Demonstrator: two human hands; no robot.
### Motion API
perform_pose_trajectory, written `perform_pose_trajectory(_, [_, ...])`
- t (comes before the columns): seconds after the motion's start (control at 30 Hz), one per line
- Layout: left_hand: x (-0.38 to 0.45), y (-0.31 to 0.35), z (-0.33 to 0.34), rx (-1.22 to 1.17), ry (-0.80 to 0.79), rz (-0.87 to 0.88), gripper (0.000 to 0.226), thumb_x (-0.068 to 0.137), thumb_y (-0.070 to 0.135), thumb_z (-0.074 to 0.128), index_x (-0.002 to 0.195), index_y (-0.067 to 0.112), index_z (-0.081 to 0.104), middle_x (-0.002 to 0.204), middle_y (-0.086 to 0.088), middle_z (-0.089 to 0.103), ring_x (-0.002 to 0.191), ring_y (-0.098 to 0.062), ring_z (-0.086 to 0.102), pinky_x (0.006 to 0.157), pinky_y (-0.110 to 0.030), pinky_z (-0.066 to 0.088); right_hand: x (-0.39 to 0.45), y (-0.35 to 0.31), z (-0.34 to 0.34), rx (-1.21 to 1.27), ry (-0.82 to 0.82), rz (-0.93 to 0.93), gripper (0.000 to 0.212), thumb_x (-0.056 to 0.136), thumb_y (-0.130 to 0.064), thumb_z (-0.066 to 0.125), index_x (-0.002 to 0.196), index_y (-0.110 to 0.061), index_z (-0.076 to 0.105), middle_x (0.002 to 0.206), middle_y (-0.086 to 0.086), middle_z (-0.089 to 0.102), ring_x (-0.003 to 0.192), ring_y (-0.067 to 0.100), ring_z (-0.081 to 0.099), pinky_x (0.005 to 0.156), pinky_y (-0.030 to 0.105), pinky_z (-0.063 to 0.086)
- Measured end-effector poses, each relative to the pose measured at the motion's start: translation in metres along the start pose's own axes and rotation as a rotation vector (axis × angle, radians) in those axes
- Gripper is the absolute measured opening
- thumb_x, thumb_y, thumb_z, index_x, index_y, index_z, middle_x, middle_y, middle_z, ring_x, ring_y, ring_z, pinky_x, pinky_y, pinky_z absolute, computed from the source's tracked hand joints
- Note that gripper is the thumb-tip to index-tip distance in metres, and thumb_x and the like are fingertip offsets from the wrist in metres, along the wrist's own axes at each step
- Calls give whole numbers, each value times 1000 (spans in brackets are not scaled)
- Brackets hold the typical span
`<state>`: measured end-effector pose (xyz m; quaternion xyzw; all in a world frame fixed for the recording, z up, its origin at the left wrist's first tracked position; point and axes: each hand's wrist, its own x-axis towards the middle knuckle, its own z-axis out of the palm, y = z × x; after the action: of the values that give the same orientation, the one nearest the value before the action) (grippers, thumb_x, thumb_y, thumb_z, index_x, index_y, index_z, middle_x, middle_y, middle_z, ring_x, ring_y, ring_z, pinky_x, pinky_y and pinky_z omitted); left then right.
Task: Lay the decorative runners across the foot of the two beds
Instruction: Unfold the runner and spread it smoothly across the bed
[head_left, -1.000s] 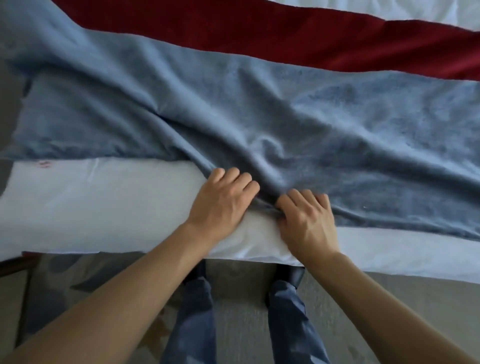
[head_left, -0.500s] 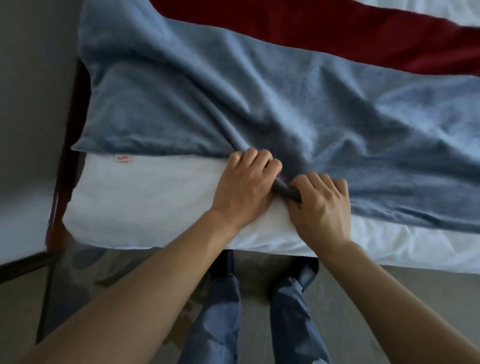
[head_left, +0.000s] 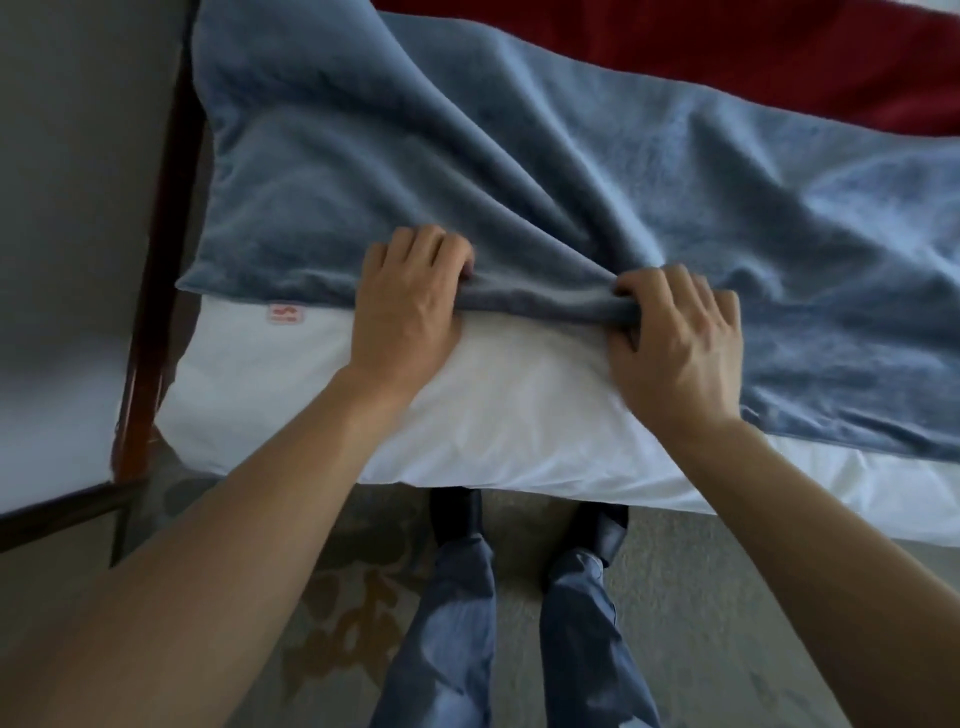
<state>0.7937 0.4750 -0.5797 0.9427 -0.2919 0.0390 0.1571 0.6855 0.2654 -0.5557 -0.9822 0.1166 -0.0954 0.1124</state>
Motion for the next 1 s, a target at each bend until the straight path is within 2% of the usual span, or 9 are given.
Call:
perform_pose_trajectory(0.1, [-13, -26, -7, 30, -42, -7, 21, 75, -5, 58, 84, 13, 58, 86, -7, 56, 80, -32, 52, 70, -44, 40, 9, -29, 10, 15, -21, -163, 10, 78, -10, 65, 87, -13, 66, 85, 7, 60, 78, 31, 55, 73, 41, 37])
perform_pose_trajectory(0.2, [-38, -54, -14, 58, -48, -21, 20, 77, -4, 60, 86, 14, 58, 87, -5, 55, 82, -31, 49, 71, -43, 38, -11, -50, 22, -6, -133, -236, 2, 78, -8, 65, 80, -9, 65, 82, 10, 58, 75, 33, 55, 70, 42, 38])
perform_pose_trajectory(0.33, [-64, -67, -21, 37, -60, -14, 26, 72, -8, 60, 88, 12, 58, 89, -5, 54, 83, -28, 48, 72, -40, 38, -23, -64, 31, 29, -164, -223, 11, 76, 0, 65, 82, -9, 65, 79, 8, 60, 71, 31, 55, 65, 40, 40])
perform_pose_trajectory(0.6, [-101, -60, -26, 6, -34, -155, 25, 77, -7, 66, 90, 13, 59, 90, -5, 57, 86, -28, 52, 77, -42, 43, -32, -83, 29, 80, -191, -278, 17, 78, 3, 59, 89, -9, 65, 82, 7, 59, 73, 29, 54, 63, 40, 44])
perform_pose_trajectory(0.77, [-91, -48, -27, 15, -25, -54, 20, 82, -2, 66, 87, 14, 57, 83, -4, 56, 77, -26, 50, 68, -41, 42, -30, -98, 21, 88, -142, -259, 19, 76, 3, 59, 87, -12, 54, 84, 4, 53, 73, 26, 47, 65, 38, 40])
perform_pose_trajectory(0.93, [-96, -72, -39, 74, -61, -39, 26, 71, -7, 63, 75, 15, 51, 69, -1, 48, 72, -25, 43, 66, -41, 37, -48, -73, 18, 37, -165, -172, 28, 68, 10, 63, 86, -9, 56, 82, 7, 54, 74, 30, 50, 67, 43, 43])
perform_pose_trajectory(1.0, [-95, -76, -43, 100, -66, -33, 26, 68, -6, 64, 71, 16, 50, 65, 1, 47, 69, -25, 43, 65, -41, 35, -45, -79, 19, 37, -164, -179, 27, 67, 12, 59, 83, -10, 54, 78, 6, 52, 70, 28, 47, 64, 42, 43])
